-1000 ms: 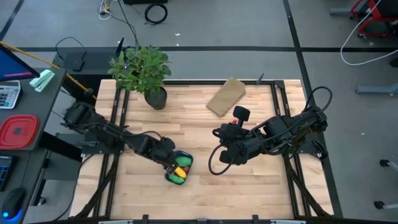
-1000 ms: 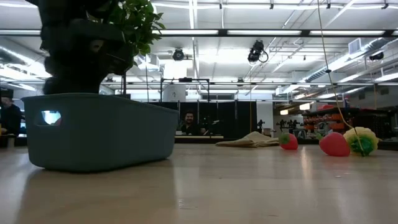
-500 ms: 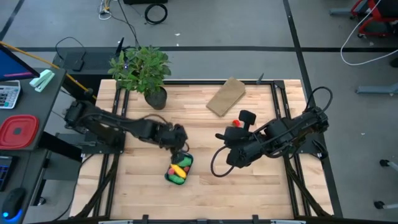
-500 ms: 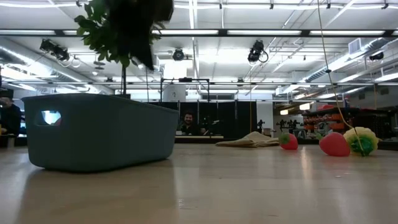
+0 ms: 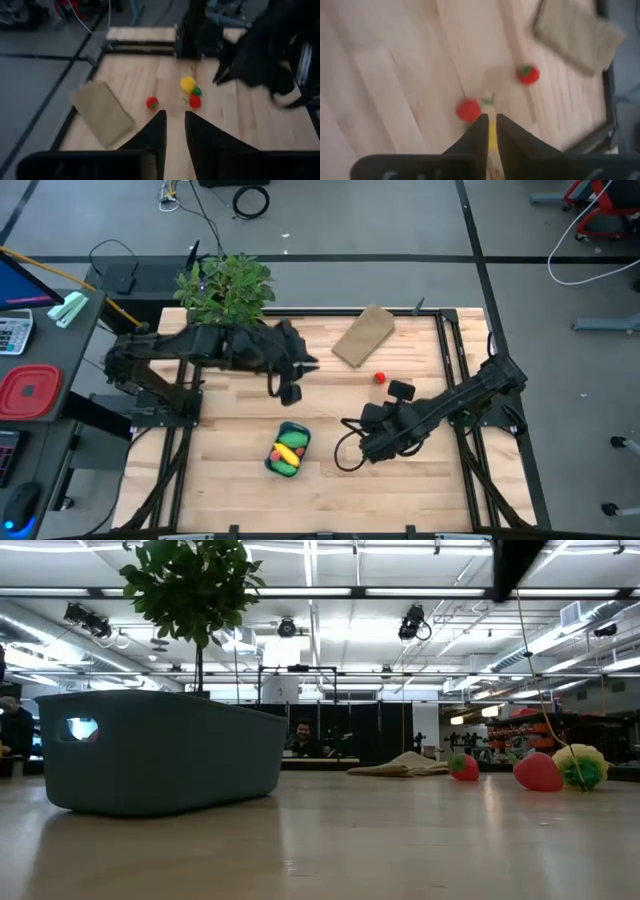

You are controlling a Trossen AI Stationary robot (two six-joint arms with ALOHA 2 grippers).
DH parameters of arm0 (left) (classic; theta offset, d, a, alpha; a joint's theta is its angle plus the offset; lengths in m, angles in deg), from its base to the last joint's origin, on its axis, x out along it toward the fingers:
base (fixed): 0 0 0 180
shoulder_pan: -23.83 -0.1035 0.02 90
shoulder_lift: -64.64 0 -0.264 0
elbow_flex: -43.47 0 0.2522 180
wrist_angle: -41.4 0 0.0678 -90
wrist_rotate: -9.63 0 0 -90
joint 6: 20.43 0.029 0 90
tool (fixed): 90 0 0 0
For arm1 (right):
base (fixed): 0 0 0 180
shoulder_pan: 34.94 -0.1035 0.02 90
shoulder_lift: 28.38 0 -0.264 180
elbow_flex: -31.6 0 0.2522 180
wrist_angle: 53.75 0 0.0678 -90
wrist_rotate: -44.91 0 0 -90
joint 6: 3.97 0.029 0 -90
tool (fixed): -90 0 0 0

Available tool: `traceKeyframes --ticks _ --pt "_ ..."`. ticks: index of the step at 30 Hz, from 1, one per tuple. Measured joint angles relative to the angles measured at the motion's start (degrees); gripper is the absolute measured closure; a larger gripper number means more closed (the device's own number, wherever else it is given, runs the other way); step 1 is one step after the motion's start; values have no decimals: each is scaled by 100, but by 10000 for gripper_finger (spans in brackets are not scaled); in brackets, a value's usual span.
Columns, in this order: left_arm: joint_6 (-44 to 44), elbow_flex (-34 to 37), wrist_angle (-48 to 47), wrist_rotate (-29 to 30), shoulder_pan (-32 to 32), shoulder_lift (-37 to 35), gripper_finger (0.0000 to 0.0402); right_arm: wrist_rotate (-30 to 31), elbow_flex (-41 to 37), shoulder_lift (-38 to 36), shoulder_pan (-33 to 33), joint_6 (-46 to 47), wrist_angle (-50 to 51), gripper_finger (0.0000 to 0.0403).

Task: Pick and placing Produce into tupperware
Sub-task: Put the yellow pineapple into the blue bin

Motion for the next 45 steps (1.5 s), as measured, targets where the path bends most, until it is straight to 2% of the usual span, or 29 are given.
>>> traceKeyframes --ticks 4,9,13,16,20,23,29,37,41,45 --pt "32 -242 -91 0 -132 -7 302 -241 -704 0 2 -51 -8 322" --pt "26 -246 -246 -4 -244 0 291 -330 -1473 0 22 -570 -7 264" --pt "19 -170 -372 -1 -321 3 293 -813 -1844 0 163 -666 -13 220" --pt "15 -165 -493 -2 -372 10 297 -883 -2019 0 176 -1497 -14 204" --pt "11 -165 -537 -2 -412 7 301 -912 -2260 -28 155 -2907 -267 201" --pt "11 -165 -545 -2 -412 5 301 -1091 -2505 -176 264 -3486 -607 205" --pt "10 -165 -577 -4 -412 4 303 -1285 -3183 -958 616 -3483 -947 216" --pt "44 -165 -587 -4 -433 4 303 -1381 -3807 -2609 883 -3485 -2451 224" --pt "52 -165 -592 -4 -433 4 307 -1162 -4005 -3121 861 -4152 -2500 222" --pt "47 -165 -592 -4 -433 4 307 -1082 -4184 -3305 861 -5048 -2519 217"
